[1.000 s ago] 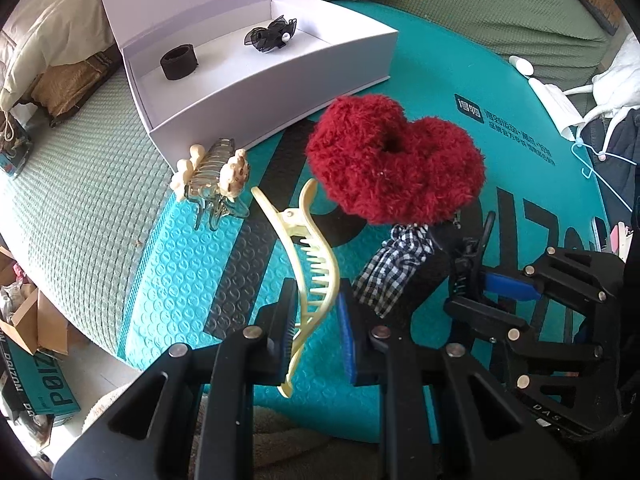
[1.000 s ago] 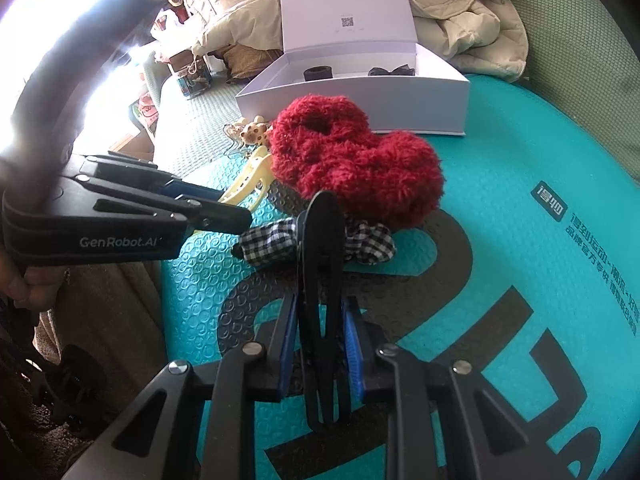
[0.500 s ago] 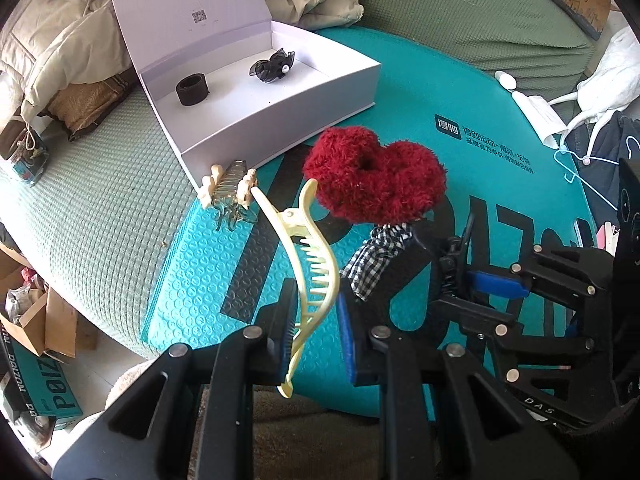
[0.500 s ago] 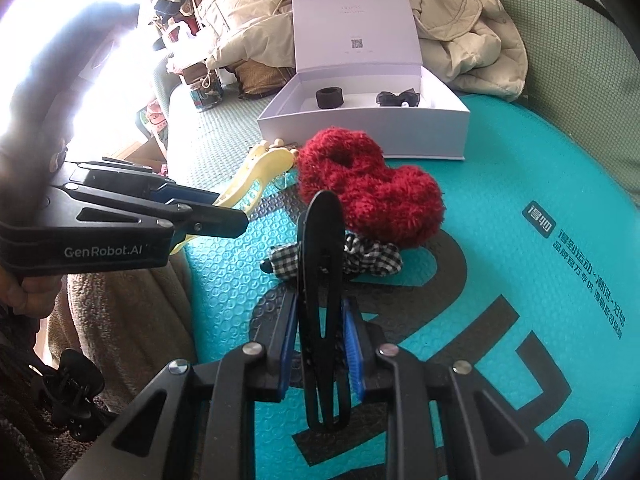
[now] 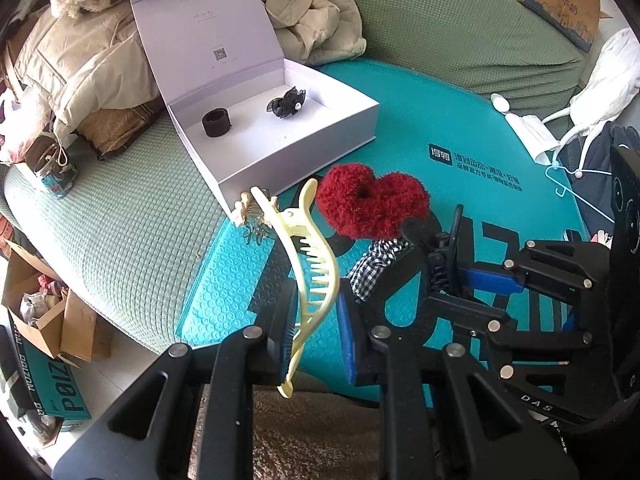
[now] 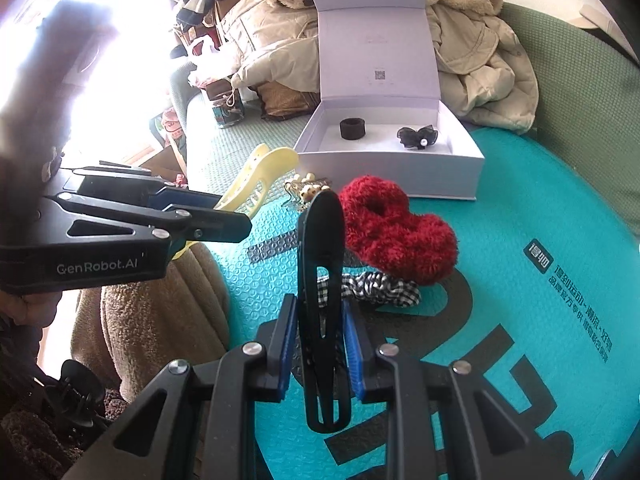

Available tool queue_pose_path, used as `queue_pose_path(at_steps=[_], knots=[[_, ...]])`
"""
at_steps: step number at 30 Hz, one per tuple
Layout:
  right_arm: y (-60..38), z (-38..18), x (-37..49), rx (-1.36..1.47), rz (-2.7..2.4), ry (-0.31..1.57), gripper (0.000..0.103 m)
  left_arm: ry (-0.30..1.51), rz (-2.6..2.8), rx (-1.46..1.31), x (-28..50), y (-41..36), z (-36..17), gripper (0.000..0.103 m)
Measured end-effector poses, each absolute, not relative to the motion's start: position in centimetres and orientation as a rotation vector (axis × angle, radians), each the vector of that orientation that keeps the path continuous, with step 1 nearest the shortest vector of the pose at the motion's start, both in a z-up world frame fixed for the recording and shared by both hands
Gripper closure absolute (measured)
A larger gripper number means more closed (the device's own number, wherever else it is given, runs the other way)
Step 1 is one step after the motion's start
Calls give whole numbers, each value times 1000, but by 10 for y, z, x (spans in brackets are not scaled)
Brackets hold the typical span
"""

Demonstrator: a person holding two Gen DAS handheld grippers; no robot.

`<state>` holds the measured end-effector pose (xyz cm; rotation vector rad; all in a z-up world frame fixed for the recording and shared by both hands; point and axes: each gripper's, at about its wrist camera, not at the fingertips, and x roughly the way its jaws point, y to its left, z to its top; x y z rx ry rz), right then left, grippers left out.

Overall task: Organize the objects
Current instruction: 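Lift the yellow claw clip with the left tool while the right tool lifts the black clip, then carry the yellow claw clip and black clip with both tools into the white box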

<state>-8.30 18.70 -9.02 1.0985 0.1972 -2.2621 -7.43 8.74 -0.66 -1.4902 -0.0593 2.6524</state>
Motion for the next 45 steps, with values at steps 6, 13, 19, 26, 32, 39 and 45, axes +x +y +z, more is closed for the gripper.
queue_pose_path(at_steps=[6, 13, 19, 26, 32, 39, 45], knots=[[185, -68, -81, 1060, -2292, 225, 81, -42, 2698, -1442, -62, 86, 15, 85], [182, -43, -78, 995, -2305, 258, 81, -37, 2742, -1391, -51, 83, 39, 85], [177, -26, -80, 938, -2297, 277, 81, -17, 2772, -1352, -50, 77, 58, 85], [171, -13, -95, 901, -2314, 304, 81, -13, 2780, -1337, -60, 69, 68, 85], [167, -14, -115, 905, -2307, 303, 81, -12, 2760, -1364, -79, 63, 64, 85], [159, -27, -144, 936, -2287, 290, 81, -24, 2725, -1408, -113, 53, 49, 85], [154, -37, -171, 960, -2279, 280, 81, -36, 2697, -1439, -144, 45, 34, 85]])
